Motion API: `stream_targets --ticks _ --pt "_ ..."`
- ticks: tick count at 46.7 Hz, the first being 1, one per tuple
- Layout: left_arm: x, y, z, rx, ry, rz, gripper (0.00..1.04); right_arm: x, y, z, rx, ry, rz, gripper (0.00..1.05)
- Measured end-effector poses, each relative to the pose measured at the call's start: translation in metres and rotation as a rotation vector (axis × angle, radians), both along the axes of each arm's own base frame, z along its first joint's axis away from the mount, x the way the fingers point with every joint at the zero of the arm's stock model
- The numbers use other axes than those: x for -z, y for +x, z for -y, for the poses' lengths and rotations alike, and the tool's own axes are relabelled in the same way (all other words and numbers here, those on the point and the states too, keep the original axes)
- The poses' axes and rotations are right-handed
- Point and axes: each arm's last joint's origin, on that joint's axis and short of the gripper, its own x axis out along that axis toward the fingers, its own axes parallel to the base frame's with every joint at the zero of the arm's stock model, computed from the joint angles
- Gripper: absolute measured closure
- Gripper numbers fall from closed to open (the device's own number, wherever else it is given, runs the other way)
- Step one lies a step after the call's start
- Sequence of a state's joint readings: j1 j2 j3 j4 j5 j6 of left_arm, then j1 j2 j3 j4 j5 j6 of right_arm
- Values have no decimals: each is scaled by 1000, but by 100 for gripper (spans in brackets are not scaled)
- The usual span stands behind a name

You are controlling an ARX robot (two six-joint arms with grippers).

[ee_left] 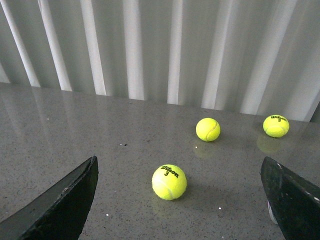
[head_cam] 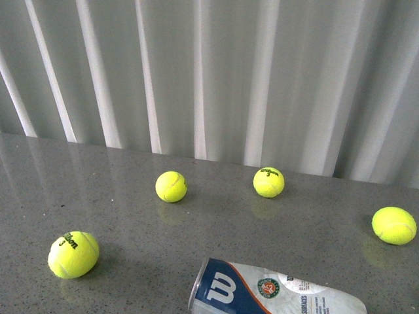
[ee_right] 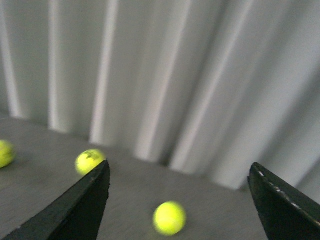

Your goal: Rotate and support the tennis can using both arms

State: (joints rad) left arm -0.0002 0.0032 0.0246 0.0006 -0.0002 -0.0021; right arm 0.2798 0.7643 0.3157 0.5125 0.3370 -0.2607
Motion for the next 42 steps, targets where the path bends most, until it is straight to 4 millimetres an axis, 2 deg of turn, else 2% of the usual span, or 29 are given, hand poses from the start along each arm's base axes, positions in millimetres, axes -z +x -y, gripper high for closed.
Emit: stream_targets --ticks 4,7,12,23,30,42 --pt "0 0 0 0 0 0 7 22 -15 9 -71 113 -65 38" --pt "0 0 0 -1 0 0 7 29 -20 14 -73 159 -69 47" --pt "0 0 0 0 0 0 7 38 -27 20 -66 208 -63 68" --pt "0 0 0 0 0 0 7 49 -36 27 -75 224 -60 101" --pt "0 0 0 0 0 0 7 56 -41 37 -62 229 -61 101" --pt "0 0 0 0 0 0 7 62 -47 38 -65 231 -58 101"
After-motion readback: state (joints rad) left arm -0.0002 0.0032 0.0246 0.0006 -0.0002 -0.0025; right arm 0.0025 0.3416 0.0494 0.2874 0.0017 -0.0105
